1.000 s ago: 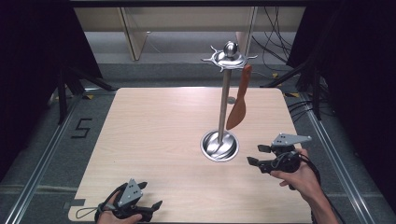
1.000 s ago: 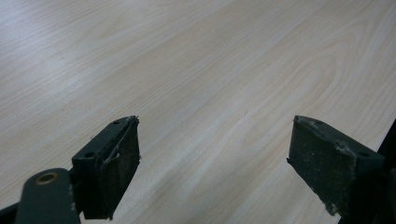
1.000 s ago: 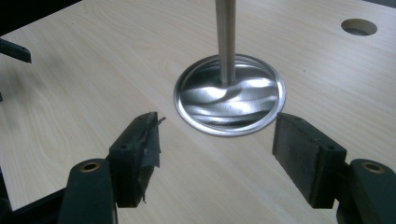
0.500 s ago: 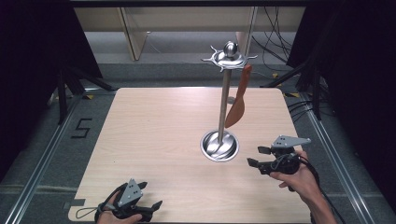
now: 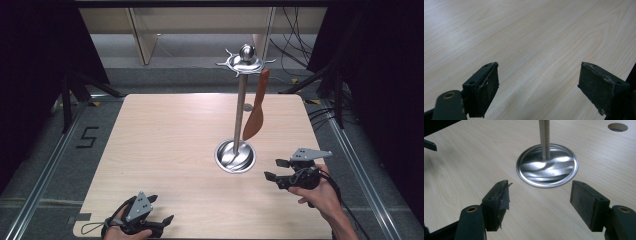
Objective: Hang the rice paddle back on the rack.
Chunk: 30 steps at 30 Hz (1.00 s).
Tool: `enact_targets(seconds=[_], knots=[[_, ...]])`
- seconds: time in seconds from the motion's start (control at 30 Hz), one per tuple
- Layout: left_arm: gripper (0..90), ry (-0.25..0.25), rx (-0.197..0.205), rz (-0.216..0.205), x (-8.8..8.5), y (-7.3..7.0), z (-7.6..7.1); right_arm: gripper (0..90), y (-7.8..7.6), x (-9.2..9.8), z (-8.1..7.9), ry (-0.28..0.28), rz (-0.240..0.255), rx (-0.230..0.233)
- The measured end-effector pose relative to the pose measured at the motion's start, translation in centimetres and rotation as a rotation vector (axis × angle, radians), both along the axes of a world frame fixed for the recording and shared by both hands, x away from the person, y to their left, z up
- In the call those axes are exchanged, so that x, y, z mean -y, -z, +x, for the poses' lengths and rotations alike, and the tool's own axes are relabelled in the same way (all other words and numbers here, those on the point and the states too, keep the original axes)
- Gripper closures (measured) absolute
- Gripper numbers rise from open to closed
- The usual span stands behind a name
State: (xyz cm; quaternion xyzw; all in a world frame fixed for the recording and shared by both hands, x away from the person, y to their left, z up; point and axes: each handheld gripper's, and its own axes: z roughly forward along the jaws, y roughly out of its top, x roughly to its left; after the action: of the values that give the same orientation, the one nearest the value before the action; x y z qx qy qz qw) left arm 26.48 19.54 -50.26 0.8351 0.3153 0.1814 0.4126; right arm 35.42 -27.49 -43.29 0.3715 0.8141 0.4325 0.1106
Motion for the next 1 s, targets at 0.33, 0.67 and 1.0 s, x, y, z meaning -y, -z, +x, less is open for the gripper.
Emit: enact_targets(seconds=[0.33,0.67,1.0], knots=[[15.8,0.013,-0.007,0.017,-0.1,-0.1,0.0,29.4,1.2,0.3,-0.7,0.007,0.012,-0.030],[15.8,0.012,-0.006,0.017,-0.1,-0.1,0.0,24.4,2.2,0.2,-1.5,-0.006,0.027,-0.054],[15.8,-0.001,-0.019,0.008,0.0,0.0,-0.1,19.4,2.7,0.3,-2.3,0.012,0.022,-0.071]])
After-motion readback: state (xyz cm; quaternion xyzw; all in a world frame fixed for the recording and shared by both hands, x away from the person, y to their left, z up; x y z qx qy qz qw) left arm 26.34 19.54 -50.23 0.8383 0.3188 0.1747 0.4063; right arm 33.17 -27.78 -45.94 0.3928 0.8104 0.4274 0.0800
